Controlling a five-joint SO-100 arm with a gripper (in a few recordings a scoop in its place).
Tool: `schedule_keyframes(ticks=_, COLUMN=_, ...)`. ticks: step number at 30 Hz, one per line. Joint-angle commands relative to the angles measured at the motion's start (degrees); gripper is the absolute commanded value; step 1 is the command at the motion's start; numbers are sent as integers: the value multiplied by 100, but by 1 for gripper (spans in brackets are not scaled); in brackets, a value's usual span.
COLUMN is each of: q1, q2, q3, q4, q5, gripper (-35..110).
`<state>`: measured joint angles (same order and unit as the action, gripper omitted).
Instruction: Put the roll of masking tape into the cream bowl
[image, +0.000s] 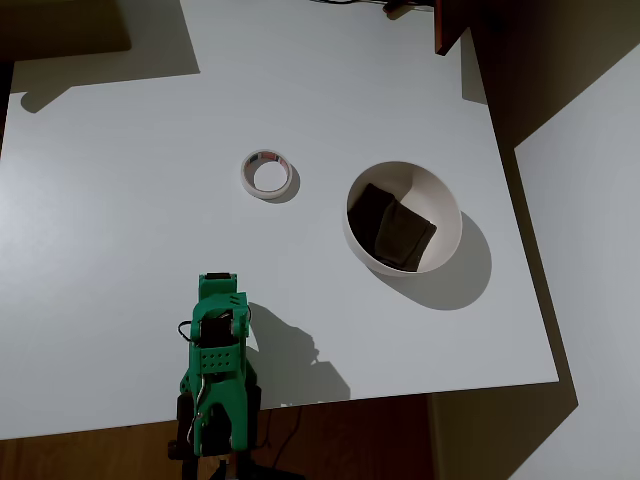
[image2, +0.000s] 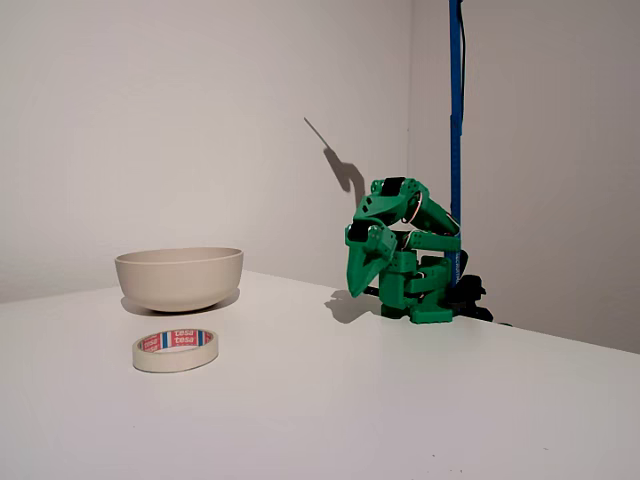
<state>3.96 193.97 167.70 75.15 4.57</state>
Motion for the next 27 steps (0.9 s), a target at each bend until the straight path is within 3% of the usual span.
schedule_keyframes(ticks=1, q1=422, q2=18, q3=-457, q4=-202, q5=132, gripper=-8)
schedule_keyframes(ticks=15, q1=940, q2=-53, q3=-2391, q4=-229, q5=879, gripper=-8)
schedule_keyframes(ticks=27, q1=1424, q2=-1775, q3=-4491, q4=-334, q5=905, gripper=-8)
